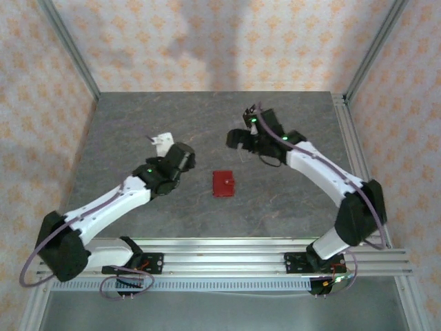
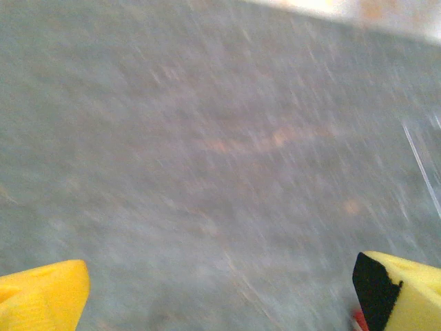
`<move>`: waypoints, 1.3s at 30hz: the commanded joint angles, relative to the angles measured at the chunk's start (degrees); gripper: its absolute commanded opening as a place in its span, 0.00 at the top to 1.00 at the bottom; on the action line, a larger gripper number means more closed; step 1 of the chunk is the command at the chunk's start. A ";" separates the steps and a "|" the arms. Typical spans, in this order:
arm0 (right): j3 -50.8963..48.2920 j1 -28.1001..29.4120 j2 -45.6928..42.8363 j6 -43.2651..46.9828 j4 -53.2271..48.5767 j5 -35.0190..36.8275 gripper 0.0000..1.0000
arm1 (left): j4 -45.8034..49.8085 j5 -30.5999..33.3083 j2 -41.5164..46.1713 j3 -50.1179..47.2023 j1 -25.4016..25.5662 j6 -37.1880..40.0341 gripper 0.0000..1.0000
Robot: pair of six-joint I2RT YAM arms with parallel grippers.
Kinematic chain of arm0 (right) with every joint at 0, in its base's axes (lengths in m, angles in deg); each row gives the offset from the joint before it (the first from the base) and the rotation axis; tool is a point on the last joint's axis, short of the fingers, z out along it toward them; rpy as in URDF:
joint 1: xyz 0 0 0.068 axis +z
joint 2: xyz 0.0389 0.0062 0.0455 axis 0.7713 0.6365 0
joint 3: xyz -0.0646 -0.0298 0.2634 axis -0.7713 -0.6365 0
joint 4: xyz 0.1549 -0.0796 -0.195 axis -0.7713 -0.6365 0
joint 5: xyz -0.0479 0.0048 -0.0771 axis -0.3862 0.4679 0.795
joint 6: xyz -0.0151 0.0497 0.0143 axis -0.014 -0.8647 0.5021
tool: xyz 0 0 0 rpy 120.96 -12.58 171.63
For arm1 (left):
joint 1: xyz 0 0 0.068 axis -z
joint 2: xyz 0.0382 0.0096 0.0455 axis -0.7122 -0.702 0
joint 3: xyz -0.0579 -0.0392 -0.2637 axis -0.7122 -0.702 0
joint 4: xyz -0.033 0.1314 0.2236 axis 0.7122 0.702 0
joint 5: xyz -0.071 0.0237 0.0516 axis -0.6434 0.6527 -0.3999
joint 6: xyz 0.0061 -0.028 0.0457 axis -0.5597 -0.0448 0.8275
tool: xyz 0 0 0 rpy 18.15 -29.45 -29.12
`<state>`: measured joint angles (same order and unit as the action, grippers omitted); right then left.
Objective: Put the credit cards into the card holder
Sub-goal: Reset both arms
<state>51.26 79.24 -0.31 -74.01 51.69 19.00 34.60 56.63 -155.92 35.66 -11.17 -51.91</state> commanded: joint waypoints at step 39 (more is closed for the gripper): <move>-53.06 -27.35 2.87 22.36 81.99 22.28 0.01 | -56.61 -14.32 -16.39 -21.73 -29.09 35.24 0.00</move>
<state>-0.76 51.59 2.93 -51.72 129.67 40.25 -21.00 42.90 -172.16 12.88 -40.18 -17.51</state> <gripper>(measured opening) 0.993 0.997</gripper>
